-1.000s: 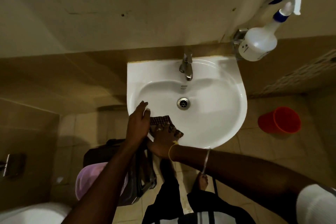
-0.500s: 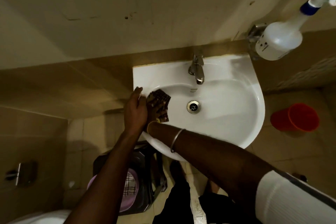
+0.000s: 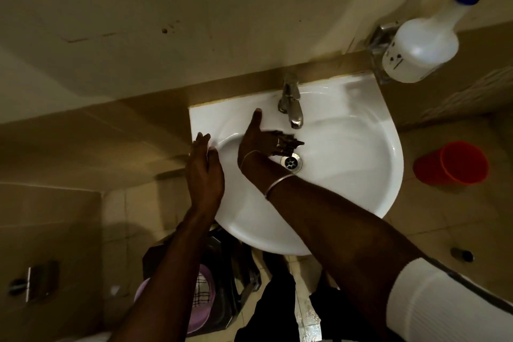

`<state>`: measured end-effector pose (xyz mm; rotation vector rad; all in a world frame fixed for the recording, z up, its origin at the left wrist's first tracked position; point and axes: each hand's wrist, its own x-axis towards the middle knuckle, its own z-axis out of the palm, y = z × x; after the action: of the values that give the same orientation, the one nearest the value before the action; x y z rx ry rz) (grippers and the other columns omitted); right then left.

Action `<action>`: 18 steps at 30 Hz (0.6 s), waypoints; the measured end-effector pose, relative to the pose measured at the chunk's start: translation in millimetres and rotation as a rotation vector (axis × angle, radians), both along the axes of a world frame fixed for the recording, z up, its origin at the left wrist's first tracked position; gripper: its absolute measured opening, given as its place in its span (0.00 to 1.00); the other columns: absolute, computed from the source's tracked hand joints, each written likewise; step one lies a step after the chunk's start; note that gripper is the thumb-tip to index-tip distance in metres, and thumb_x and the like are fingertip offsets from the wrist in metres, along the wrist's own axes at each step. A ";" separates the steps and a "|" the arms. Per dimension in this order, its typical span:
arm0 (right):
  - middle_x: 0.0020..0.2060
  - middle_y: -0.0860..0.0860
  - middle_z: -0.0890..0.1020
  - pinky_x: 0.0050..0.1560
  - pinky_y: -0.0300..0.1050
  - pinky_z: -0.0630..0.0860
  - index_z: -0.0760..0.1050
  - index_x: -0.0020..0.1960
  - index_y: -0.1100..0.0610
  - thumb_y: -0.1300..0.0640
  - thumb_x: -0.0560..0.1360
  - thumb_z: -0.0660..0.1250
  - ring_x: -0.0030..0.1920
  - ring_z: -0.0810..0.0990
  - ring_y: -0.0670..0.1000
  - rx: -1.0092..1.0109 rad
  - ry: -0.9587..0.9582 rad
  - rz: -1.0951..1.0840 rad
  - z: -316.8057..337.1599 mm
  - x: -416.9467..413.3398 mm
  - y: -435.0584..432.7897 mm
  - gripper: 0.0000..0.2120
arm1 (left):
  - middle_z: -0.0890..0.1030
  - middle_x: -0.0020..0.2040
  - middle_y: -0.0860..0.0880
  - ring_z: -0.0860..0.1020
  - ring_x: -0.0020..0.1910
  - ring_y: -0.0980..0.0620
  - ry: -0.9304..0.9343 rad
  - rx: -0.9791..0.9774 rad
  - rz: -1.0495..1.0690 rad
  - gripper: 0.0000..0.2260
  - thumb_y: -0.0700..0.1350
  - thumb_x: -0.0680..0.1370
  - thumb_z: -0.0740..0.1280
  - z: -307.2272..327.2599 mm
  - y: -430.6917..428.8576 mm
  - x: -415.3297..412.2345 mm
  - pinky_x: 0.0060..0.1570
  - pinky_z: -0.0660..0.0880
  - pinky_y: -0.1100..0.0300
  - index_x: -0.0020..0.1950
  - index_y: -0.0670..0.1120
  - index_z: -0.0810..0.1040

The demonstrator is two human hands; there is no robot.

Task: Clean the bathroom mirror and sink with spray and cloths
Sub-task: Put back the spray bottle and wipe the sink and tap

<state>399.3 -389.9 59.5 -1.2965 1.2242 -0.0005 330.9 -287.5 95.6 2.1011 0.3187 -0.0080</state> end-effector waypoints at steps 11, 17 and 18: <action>0.81 0.64 0.49 0.81 0.60 0.46 0.42 0.81 0.66 0.31 0.68 0.74 0.82 0.49 0.62 -0.278 -0.148 -0.006 -19.8 -3.4 -86.1 0.63 | 0.68 0.78 0.47 0.64 0.79 0.48 0.021 0.022 -0.098 0.18 0.43 0.86 0.57 -4.0 -38.0 -0.6 0.79 0.60 0.45 0.77 0.47 0.70; 0.82 0.64 0.48 0.79 0.64 0.55 0.38 0.83 0.57 0.28 0.79 0.48 0.81 0.53 0.66 -0.314 -0.033 0.189 -46.3 -30.6 -63.9 0.46 | 0.68 0.78 0.49 0.64 0.78 0.49 0.040 0.011 -0.070 0.18 0.43 0.86 0.57 -5.6 -42.3 -12.7 0.79 0.61 0.48 0.77 0.49 0.69; 0.82 0.65 0.48 0.79 0.64 0.55 0.39 0.83 0.58 0.28 0.79 0.49 0.81 0.53 0.66 -0.316 -0.020 0.186 -46.4 -33.2 -58.5 0.46 | 0.69 0.78 0.49 0.65 0.78 0.49 0.034 0.012 -0.066 0.18 0.42 0.86 0.57 -6.8 -40.3 -15.0 0.79 0.61 0.47 0.77 0.49 0.70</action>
<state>366.1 -448.4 13.1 -1.6783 1.1118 -0.0760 315.9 -327.7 88.8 2.1240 0.2707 -0.0815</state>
